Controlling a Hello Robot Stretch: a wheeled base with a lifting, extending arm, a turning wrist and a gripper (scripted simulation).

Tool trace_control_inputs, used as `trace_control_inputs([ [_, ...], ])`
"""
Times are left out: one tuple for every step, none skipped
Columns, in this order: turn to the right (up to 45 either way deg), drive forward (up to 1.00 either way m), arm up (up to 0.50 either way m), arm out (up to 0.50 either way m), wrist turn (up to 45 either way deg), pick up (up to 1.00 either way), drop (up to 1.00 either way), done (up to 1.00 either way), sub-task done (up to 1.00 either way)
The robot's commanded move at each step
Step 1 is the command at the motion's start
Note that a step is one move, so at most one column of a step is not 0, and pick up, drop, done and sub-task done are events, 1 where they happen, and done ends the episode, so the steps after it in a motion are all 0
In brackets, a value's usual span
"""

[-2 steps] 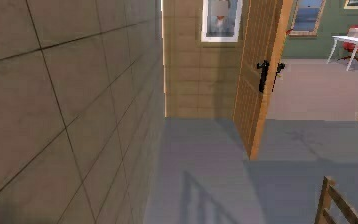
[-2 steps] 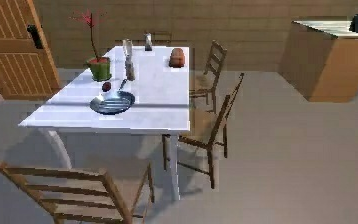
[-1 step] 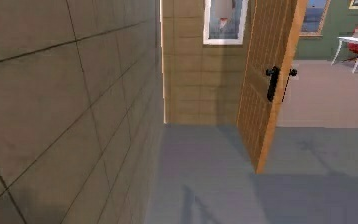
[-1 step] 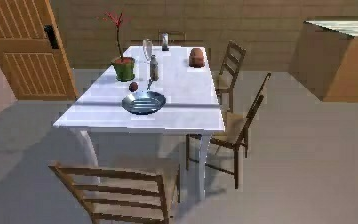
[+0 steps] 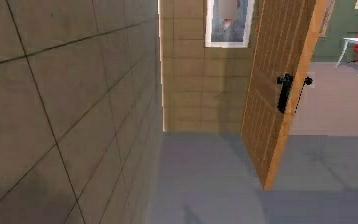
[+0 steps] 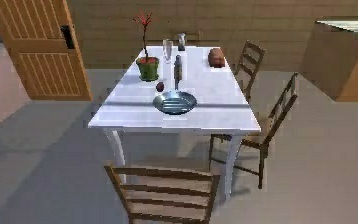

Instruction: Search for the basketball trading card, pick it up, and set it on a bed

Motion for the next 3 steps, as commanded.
trace_control_inputs([
  [45.0, 0.00, 0.00, 0.00, 0.0, 0.00, 0.00, 0.00, 0.00],
  [45.0, 0.00, 0.00, 0.00, 0.0, 0.00, 0.00, 0.00, 0.00],
  [0.0, 0.05, 0.00, 0.00, 0.0, 0.00, 0.00, 0.00, 0.00],
])
